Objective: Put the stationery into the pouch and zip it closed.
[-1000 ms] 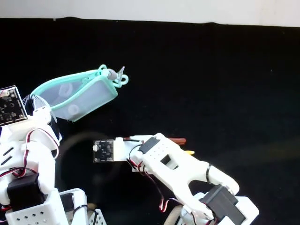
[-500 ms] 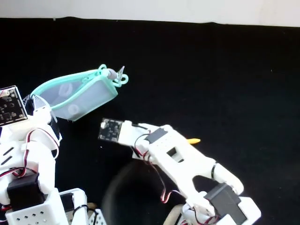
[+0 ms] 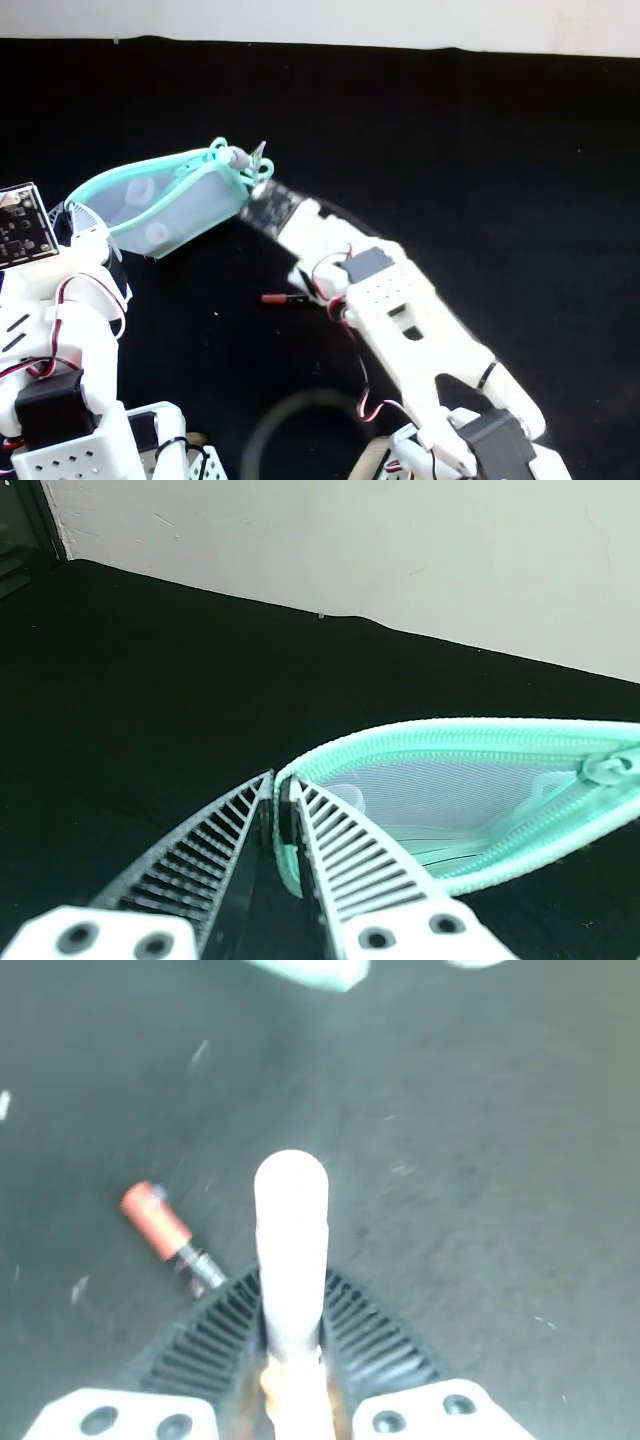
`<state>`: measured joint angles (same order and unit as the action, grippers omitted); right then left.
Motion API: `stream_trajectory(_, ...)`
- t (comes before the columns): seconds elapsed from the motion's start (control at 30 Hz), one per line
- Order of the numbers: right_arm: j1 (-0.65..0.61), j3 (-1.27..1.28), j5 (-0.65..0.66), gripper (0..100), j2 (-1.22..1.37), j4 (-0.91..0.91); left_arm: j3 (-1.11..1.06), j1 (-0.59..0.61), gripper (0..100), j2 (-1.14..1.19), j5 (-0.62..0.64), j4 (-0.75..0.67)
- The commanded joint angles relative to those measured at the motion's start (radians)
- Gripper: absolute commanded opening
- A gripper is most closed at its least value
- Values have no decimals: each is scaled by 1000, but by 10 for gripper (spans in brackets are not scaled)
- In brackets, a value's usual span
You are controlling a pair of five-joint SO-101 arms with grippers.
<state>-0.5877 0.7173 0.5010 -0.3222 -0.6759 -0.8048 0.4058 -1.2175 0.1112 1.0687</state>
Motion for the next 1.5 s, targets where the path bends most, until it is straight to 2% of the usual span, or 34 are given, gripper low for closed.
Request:
stream_trajectory(0.0,30,-94,-126,8,-62,-5,-19,2,7,10,3,9)
stream_trajectory(0.3,38,-260,-305,8,-105,-50,-19,2,7,10,3,9)
stream_trajectory(0.5,42,-395,-316,8,-117,-148,-21,1,7,10,3,9)
stream_trajectory(0.7,38,-414,-318,8,-143,-171,-21,1,7,10,3,9)
stream_trajectory(0.87,38,-326,-318,15,-136,-248,-21,1,7,10,3,11)
stream_trajectory(1.03,39,-213,-318,139,-134,-246,-21,1,7,10,3,14)
stream_trajectory(1.27,22,-41,-321,152,-127,-50,-22,1,7,10,3,14)
stream_trajectory(1.47,19,-2,-381,156,1,2,-22,1,7,10,3,14)
